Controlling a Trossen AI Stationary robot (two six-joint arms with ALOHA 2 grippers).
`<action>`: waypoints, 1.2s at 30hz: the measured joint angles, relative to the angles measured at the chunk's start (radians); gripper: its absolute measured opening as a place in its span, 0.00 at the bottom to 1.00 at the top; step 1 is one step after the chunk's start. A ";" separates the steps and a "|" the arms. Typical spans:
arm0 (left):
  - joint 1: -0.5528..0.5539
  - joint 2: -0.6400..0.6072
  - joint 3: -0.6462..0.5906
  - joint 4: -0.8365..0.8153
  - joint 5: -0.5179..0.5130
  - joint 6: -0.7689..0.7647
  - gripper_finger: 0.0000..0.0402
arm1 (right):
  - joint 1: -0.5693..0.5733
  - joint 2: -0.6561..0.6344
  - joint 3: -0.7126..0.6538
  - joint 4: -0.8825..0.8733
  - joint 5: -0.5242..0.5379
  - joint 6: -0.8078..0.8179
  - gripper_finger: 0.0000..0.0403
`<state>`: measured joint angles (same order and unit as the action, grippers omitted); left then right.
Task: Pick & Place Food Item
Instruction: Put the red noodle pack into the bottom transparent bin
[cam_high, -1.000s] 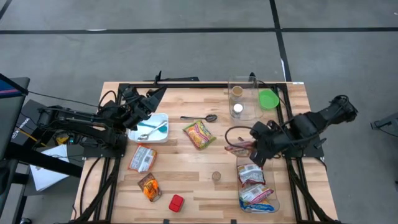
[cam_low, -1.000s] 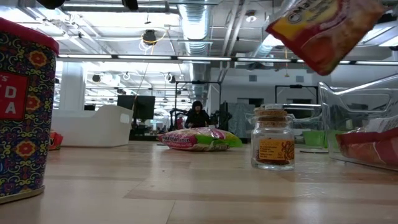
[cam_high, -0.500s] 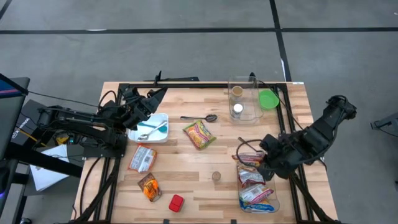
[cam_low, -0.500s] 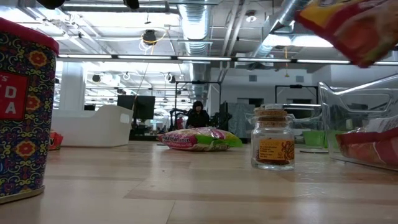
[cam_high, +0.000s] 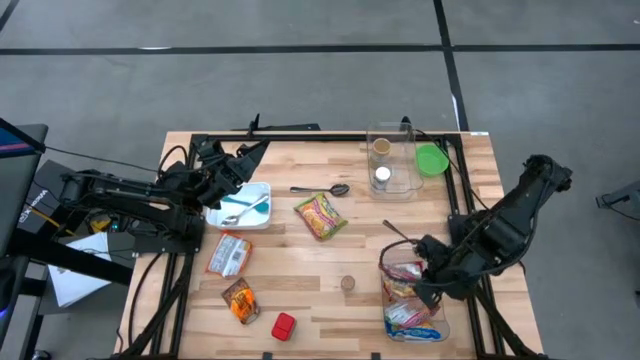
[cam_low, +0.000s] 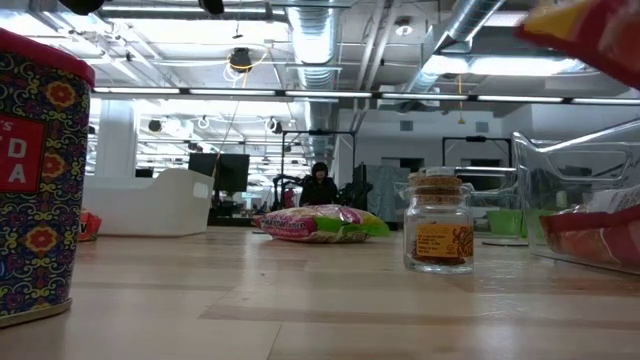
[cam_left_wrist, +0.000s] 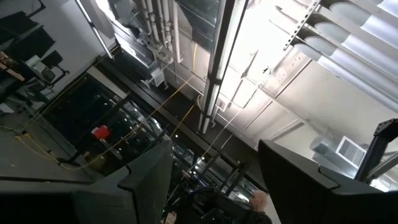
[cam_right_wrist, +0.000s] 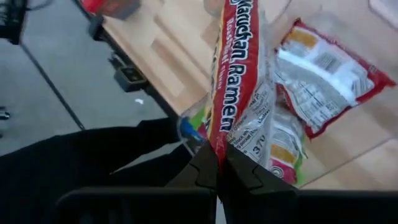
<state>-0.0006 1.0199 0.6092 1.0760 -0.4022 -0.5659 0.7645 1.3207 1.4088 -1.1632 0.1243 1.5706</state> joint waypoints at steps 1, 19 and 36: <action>0.000 0.000 0.000 -0.001 0.008 0.000 0.58 | 0.003 -0.005 -0.026 0.017 -0.010 0.005 0.00; 0.000 0.000 0.000 -0.064 0.024 -0.049 0.58 | 0.025 -0.300 -0.525 0.563 0.041 0.071 0.00; 0.000 0.003 0.000 -0.104 0.008 -0.049 0.58 | 0.024 -0.434 -0.723 0.631 0.027 0.102 0.00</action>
<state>-0.0006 1.0225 0.6090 0.9720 -0.3939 -0.6147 0.7888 0.8868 0.6860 -0.5325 0.1511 1.6727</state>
